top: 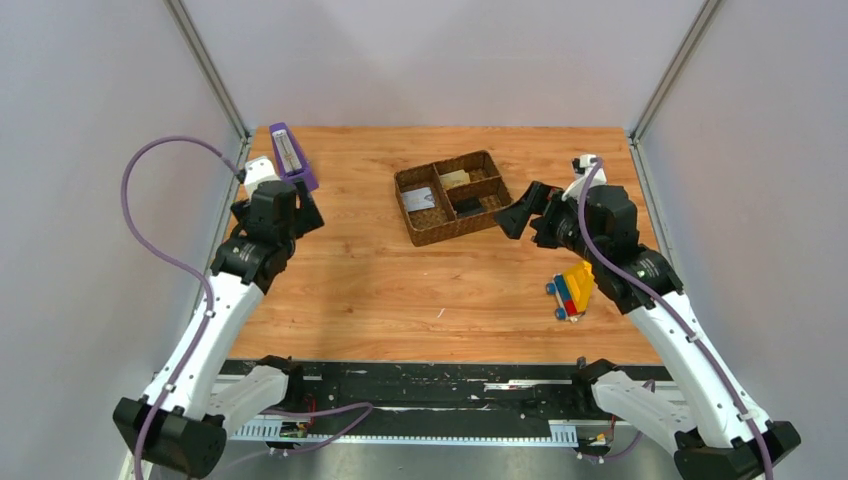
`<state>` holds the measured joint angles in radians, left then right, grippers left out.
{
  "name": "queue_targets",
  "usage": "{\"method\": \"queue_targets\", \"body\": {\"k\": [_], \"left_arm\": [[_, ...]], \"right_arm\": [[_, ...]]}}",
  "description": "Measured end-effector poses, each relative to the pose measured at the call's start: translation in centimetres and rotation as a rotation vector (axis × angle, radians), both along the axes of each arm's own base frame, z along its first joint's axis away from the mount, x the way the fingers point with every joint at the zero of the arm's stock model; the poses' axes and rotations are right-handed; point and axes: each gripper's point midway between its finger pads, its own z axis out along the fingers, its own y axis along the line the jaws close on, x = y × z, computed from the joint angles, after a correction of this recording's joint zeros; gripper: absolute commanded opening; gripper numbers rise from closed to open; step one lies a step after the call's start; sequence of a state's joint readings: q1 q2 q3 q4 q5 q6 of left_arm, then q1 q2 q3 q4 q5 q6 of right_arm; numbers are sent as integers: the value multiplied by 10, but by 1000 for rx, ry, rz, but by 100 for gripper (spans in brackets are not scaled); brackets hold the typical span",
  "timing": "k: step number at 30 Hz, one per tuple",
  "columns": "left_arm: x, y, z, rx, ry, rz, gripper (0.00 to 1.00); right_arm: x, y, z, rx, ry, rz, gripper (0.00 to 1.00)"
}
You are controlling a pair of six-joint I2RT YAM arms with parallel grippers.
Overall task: Take the credit cards out of the card holder
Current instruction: Move the card holder to the center of the board.
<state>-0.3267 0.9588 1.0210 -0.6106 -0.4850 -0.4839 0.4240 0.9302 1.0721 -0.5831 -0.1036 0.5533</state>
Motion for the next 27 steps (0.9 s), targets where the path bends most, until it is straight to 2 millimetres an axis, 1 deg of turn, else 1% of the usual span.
{"method": "queue_targets", "body": {"k": [2, 3, 4, 7, 9, 11, 12, 14, 17, 20, 23, 27], "left_arm": [[3, 31, -11, -14, 36, 146, 91], [5, 70, -24, -45, 77, 323, 89], [5, 71, -24, -46, 79, 328, 88], [8, 108, -35, -92, 112, 500, 85], [12, 127, -45, -124, 141, 591, 84], [15, 149, -62, -161, 186, 691, 81], [16, 156, -70, -175, 207, 721, 79], [15, 171, -92, -215, 259, 789, 77], [11, 188, -120, -259, 326, 864, 76], [9, 196, -141, -296, 373, 912, 76], [10, 199, -159, -322, 417, 937, 73], [17, 198, -182, -356, 465, 927, 72]], "right_arm": [[-6, 2, 7, 11, -34, 29, 100], [-14, 4, 13, 22, -72, 74, 99], [-15, 5, 14, 23, -74, 77, 99], [-21, 10, 18, 35, -108, 132, 99], [-24, 13, 19, 39, -119, 159, 99], [-27, 16, 19, 41, -128, 182, 99], [-28, 17, 20, 43, -131, 193, 99], [-31, 19, 23, 49, -144, 215, 99], [-38, 21, 32, 64, -177, 242, 99], [-44, 20, 44, 78, -226, 257, 99], [-48, 19, 52, 86, -257, 264, 99], [-51, 19, 55, 89, -270, 266, 98]]}}
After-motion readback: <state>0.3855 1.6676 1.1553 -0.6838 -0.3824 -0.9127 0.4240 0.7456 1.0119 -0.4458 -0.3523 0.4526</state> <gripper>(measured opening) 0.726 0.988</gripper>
